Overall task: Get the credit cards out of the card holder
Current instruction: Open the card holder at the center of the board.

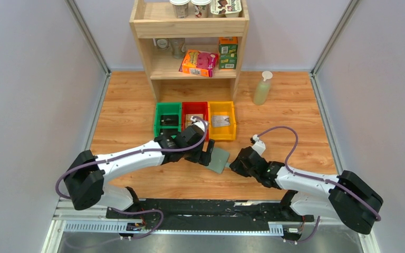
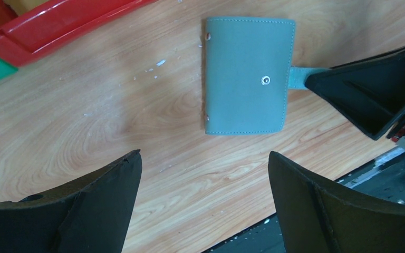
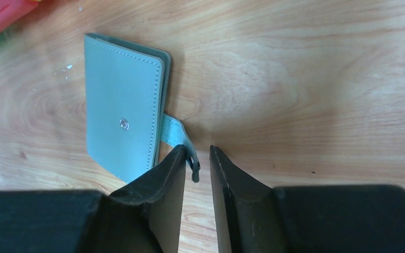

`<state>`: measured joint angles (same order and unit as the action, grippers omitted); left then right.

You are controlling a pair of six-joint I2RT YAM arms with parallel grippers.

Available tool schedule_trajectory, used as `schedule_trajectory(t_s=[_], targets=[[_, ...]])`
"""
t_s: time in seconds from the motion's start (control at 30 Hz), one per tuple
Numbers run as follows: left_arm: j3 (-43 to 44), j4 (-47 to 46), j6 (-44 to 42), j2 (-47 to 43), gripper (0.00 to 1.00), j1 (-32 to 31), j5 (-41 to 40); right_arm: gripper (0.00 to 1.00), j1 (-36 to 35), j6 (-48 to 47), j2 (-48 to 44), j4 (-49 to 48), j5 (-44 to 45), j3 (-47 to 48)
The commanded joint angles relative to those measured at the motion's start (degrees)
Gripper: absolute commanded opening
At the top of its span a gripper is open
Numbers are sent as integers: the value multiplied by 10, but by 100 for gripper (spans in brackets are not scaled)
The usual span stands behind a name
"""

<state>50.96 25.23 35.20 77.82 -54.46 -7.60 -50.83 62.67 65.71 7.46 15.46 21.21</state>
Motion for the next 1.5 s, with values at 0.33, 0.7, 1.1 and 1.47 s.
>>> schedule_trajectory(t_s=[0.33, 0.7, 1.1, 1.47], targets=[[174, 110, -44, 179, 100, -92, -92, 0, 69, 1, 2, -150, -84, -78], [310, 221, 14, 331, 100, -114, -160, 0, 75, -7, 14, -162, -97, -83], [305, 172, 29, 334, 100, -119, -125, 0, 76, -15, 41, -184, -114, -85], [307, 206, 49, 342, 100, -119, -223, 0, 80, -19, 22, -173, -111, -91]])
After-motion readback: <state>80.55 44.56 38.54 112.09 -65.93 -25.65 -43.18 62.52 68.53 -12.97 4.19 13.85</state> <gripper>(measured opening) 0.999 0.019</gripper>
